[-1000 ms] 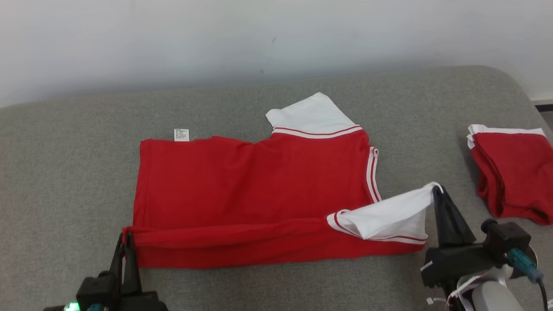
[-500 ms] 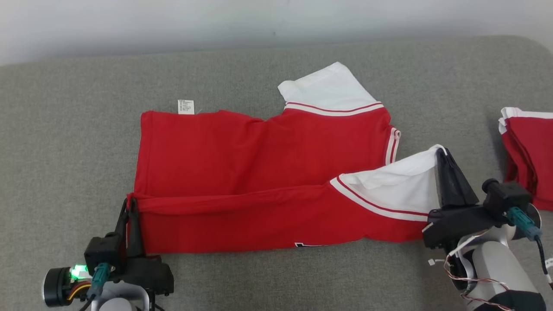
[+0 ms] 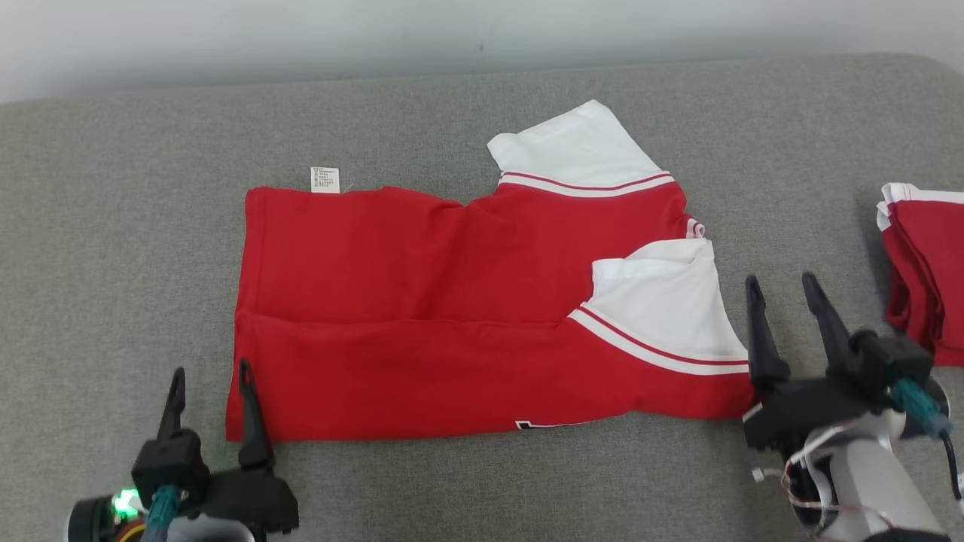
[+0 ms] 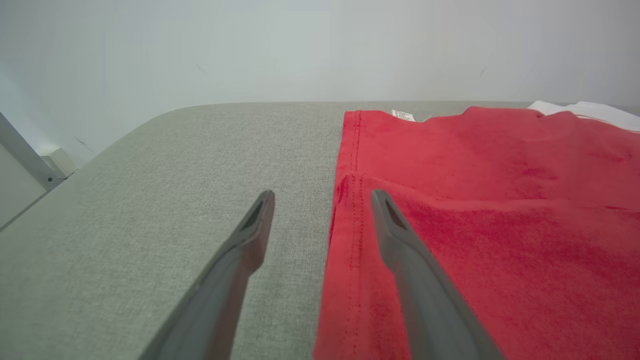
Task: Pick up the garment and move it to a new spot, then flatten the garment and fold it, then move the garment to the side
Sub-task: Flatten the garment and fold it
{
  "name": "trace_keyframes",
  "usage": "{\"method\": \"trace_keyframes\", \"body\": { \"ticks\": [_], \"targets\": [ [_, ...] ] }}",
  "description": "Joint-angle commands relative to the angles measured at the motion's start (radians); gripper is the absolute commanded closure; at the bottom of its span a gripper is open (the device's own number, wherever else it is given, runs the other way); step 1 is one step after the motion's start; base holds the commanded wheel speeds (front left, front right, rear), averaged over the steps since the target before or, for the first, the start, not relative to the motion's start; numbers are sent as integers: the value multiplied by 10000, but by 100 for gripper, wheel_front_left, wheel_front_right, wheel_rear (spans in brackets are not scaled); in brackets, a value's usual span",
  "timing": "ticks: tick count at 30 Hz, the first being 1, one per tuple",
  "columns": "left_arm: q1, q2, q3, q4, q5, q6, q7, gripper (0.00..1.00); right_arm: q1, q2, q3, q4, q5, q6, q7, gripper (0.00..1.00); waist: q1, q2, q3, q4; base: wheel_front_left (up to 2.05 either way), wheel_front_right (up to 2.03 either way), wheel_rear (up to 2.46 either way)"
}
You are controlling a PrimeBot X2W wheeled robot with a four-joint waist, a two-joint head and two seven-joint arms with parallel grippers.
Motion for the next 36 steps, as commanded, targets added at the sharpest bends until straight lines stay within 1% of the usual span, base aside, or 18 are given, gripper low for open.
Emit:
{"method": "trace_keyframes", "body": {
  "ticks": [1, 7, 10, 13, 15, 22, 23, 24, 25, 30, 36],
  "targets": [
    [295, 0, -33, -33, -160, 78, -30, 0, 389, 33, -55, -75, 154, -29, 0, 0, 0, -1, -82, 9, 0, 0, 0],
    [904, -4, -242, -52, -398, 188, -30, 0, 1508, 54, -24, -172, 429, -29, 0, 0, 0, -1, -218, -39, 0, 0, 0],
    [993, -3, -296, 11, -401, 89, -30, 0, 1766, 57, 159, -55, 559, -29, 0, 0, 0, -1, -225, -74, 0, 0, 0],
    [974, -1, -272, 47, -383, 28, -30, 0, 1811, 74, 307, 118, 668, -29, 0, 0, 0, -1, -212, -86, 0, 0, 0],
    [901, -2, -271, 70, -355, -17, -30, 0, 1801, 87, 580, 406, 750, -29, 0, 0, 0, -1, -196, -71, 0, 0, 0],
    [669, -2, -222, 122, -291, -155, -30, 0, 1529, 74, 1012, 1248, 783, -29, 10, 0, 0, -1, -130, 47, 0, 0, 0],
    [650, -4, -209, 124, -277, -178, -30, 0, 1498, 62, 1025, 1296, 793, -29, 13, 21, 0, -1, -119, 58, 0, 0, 0],
    [634, -4, -214, 97, -307, -206, -30, 0, 1474, 51, 1027, 1337, 794, -29, 14, 85, 0, -1, -105, 68, 0, 0, 0],
    [635, -2, -210, 81, -333, -264, -30, 0, 1448, 47, 1024, 1347, 803, -29, 14, 100, 0, -1, -90, 75, 0, 0, 0],
    [592, -4, -157, 139, -434, -386, -30, 0, 1437, -50, 1024, 1119, 842, -29, 11, 100, 0, -1, -38, 59, 0, 0, 0],
    [464, -6, -64, 495, -488, -304, -30, 0, 1513, -130, 748, 476, 793, -29, 1, 100, 0, -1, 51, -93, 0, 0, 0]
  ]
}}
